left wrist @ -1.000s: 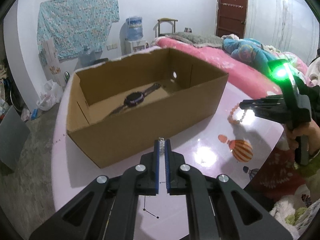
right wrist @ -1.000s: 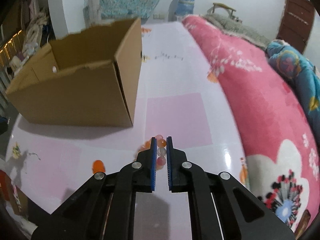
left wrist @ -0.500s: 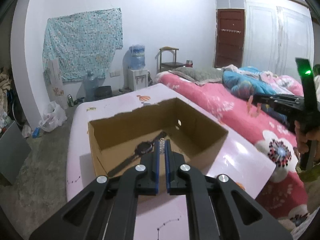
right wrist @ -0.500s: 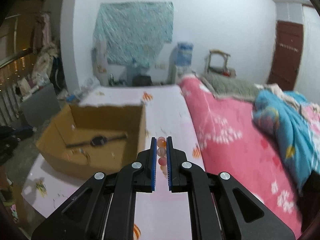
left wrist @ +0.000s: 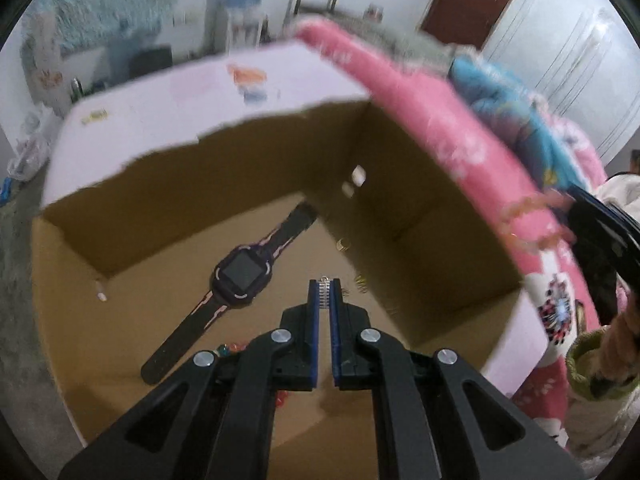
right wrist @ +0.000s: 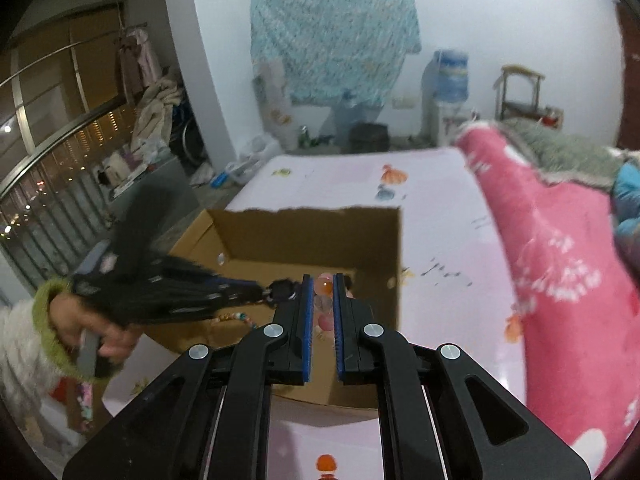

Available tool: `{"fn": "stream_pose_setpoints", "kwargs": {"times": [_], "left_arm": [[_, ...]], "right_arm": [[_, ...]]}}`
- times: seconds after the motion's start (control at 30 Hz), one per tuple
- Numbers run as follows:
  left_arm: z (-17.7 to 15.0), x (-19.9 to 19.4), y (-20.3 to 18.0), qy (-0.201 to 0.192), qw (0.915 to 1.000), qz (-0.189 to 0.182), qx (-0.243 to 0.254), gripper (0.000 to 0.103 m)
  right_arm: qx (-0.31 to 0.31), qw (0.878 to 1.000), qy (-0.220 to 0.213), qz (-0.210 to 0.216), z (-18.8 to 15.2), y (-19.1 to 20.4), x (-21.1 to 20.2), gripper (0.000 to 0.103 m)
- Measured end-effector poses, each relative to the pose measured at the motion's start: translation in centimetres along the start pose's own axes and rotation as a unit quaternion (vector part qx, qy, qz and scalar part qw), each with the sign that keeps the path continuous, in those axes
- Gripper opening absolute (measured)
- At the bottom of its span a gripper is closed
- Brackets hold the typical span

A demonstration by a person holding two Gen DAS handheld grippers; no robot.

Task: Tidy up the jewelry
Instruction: 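Carry both held pieces into the box and open the left tool over it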

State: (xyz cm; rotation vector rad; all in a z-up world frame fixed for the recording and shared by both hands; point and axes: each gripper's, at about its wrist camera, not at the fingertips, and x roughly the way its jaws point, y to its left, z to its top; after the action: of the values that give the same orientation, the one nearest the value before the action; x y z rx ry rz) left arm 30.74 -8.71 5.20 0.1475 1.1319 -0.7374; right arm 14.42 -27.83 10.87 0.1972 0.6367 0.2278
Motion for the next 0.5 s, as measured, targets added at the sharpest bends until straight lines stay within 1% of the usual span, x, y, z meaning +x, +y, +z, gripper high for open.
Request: {"fn": "stream_pose_setpoints", "kwargs": {"times": [0.03, 0.13, 0.27, 0.33, 0.5], "left_arm": [[0.5, 1.1, 0.1, 0.019, 0.9998, -0.008, -0.001, 0.004], [1.3, 3.3, 0.3, 0.060, 0.9980, -0.020, -0.009, 0.004], [2.0, 5.2, 0.9, 0.094, 0.9945, -0.032, -0.034, 0.004], [2.2, 5.4, 1.3, 0.099, 0.9932, -0.037, -0.048, 0.004], [2.2, 5.5, 1.9, 0.104, 0.9912, -0.053, -0.064, 0.005]], "right_arm": [[0.003, 1.000, 0.008, 0.005, -0.1, -0.1, 0.5, 0.007], [0.010, 1.000, 0.026, 0.014, -0.6, -0.1, 1.1, 0.007], [0.007, 0.999, 0.041, 0.019, -0.9, 0.1, 1.2, 0.007], [0.002, 0.999, 0.045, 0.019, -0.9, 0.4, 1.3, 0.007], [0.000, 0.998, 0.054, 0.025, -0.8, 0.4, 1.4, 0.007]]}}
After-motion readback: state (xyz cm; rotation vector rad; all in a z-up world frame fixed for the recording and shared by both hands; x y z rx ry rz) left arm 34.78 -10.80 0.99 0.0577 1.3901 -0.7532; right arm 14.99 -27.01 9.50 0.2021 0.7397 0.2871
